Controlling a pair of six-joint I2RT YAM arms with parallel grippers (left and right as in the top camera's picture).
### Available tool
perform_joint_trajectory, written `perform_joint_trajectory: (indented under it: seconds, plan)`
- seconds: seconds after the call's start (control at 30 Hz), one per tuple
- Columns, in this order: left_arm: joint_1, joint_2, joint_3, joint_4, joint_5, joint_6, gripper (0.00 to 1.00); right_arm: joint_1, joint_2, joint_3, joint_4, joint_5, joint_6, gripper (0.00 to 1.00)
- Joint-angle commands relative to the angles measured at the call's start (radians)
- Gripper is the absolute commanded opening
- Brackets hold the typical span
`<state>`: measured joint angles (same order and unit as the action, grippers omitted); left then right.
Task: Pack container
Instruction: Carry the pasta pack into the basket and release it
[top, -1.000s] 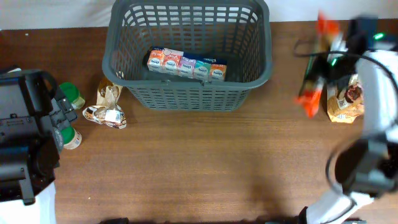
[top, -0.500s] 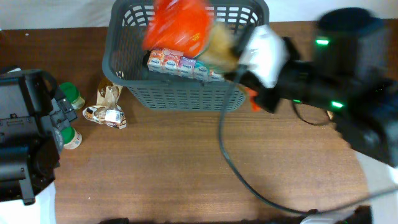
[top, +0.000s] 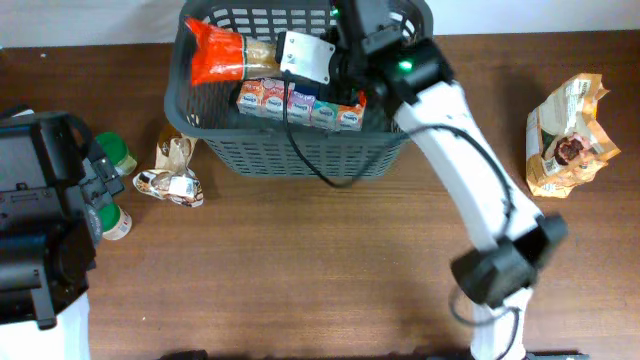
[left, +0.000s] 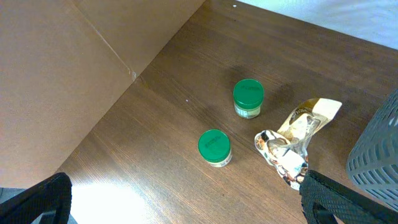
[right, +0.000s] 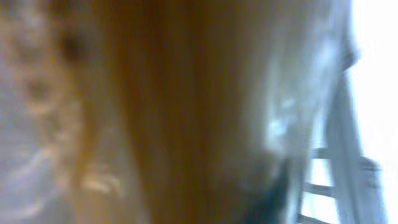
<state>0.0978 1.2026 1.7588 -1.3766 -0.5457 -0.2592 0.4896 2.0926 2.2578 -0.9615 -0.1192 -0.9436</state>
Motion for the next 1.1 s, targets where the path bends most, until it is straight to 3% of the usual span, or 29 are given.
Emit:
perform_joint_trajectory:
  seconds: [0.0,0.13,0.37,0.5,0.8,0.83,0.87,0.9,0.97,1.07]
  plan:
    - [0.005,0.0,0.002,0.0,0.007,-0.017,0.99,-0.051,0.097,0.02,0.044,0.0,0.097,0.04]
    - [0.005,0.0,0.002,-0.001,0.007,-0.017,0.99,-0.104,0.188,0.02,0.08,-0.001,0.179,0.04]
    - [0.005,0.0,0.002,-0.001,0.007,-0.017,0.99,-0.154,0.22,0.02,0.175,0.0,0.175,0.05]
    - [0.005,0.0,0.002,-0.001,0.007,-0.017,0.99,-0.151,0.22,0.02,0.168,0.0,0.175,0.15]
    - [0.005,0.0,0.002,-0.001,0.007,-0.017,0.99,-0.097,0.22,0.02,0.15,0.171,0.131,0.09]
    - [0.005,0.0,0.002,-0.001,0.007,-0.017,0.99,-0.093,0.22,0.02,0.151,0.186,0.129,0.22]
    - [0.005,0.0,0.002,0.0,0.007,-0.017,0.99,-0.09,0.22,0.02,0.151,0.201,0.13,0.49]
    - [0.005,0.0,0.002,-0.001,0.007,-0.017,0.99,-0.085,0.219,0.02,0.15,0.212,0.133,0.6]
    - [0.005,0.0,0.002,-0.001,0.007,-0.017,0.99,-0.079,0.217,0.02,0.15,0.215,0.167,0.76]
    - [0.005,0.0,0.002,-0.001,0.007,-0.017,0.99,-0.07,0.192,0.021,0.145,0.215,0.229,0.81]
